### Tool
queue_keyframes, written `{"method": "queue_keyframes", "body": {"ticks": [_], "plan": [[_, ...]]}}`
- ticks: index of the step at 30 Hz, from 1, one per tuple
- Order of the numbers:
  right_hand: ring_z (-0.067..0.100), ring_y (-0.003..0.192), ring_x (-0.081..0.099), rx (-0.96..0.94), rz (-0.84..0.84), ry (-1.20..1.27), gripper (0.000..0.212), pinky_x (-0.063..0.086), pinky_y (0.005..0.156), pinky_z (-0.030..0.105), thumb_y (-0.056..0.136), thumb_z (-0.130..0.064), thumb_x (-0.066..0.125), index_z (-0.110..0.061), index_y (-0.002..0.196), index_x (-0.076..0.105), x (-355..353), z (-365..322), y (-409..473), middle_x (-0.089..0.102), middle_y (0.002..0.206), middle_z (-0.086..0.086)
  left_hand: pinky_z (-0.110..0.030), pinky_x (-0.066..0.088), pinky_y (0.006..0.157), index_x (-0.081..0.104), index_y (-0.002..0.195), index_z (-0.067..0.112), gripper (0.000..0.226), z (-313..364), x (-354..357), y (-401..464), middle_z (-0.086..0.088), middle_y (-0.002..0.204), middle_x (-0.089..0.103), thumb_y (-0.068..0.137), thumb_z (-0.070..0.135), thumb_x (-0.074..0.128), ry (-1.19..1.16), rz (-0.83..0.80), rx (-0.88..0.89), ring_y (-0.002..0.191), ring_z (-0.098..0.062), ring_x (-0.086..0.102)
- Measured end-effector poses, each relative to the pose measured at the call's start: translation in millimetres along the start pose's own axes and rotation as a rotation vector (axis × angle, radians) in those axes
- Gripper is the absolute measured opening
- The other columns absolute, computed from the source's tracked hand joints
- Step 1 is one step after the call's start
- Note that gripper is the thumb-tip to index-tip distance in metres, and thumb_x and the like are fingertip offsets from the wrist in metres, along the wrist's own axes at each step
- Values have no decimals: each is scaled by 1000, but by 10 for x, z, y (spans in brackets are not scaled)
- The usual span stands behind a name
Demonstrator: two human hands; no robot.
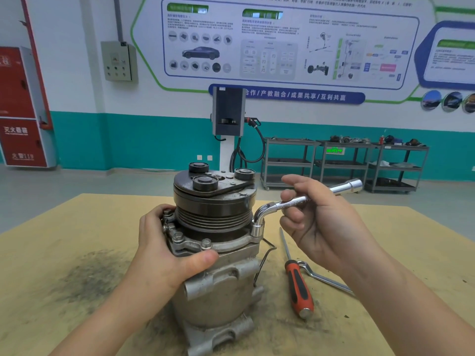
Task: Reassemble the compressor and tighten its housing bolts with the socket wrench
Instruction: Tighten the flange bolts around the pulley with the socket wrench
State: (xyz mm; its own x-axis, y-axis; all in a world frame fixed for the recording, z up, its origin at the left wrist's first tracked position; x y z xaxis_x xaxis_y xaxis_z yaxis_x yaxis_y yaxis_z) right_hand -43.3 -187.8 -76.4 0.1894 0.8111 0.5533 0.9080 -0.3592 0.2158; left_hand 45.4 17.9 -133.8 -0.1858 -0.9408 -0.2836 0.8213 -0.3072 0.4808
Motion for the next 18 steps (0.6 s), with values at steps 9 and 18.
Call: {"method": "queue_keyframes", "body": {"ticks": [9,18], "plan": [[13,33,36,-72,-55,65,35,32,36,19,90,4,34,-12,71,59,65,1,-6,54,57,8,-27,38,93,28,121,38,102,-10,-18,3,3,129,44,32,68,68,4,27,0,118,-12,48],[14,34,32,-450,46,-54,44,27,39,18,82,7,36,-22,59,59,124,-3,-209,50,56,2,-9,37,74,29,119,43,100,-34,-39,17,22,115,49,30,69,68,9,47,-16,102,9,50]]}}
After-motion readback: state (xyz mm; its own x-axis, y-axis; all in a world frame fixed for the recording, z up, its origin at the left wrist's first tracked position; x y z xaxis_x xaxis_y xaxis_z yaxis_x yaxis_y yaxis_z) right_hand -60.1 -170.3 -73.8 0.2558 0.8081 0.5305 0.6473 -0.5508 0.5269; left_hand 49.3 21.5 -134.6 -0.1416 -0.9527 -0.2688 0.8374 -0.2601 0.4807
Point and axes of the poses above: each hand's wrist, its own y-axis towards the middle knuckle, its own x-axis out of the palm, z = x × y, the point moved 5 cm from there along y, towards the middle knuckle
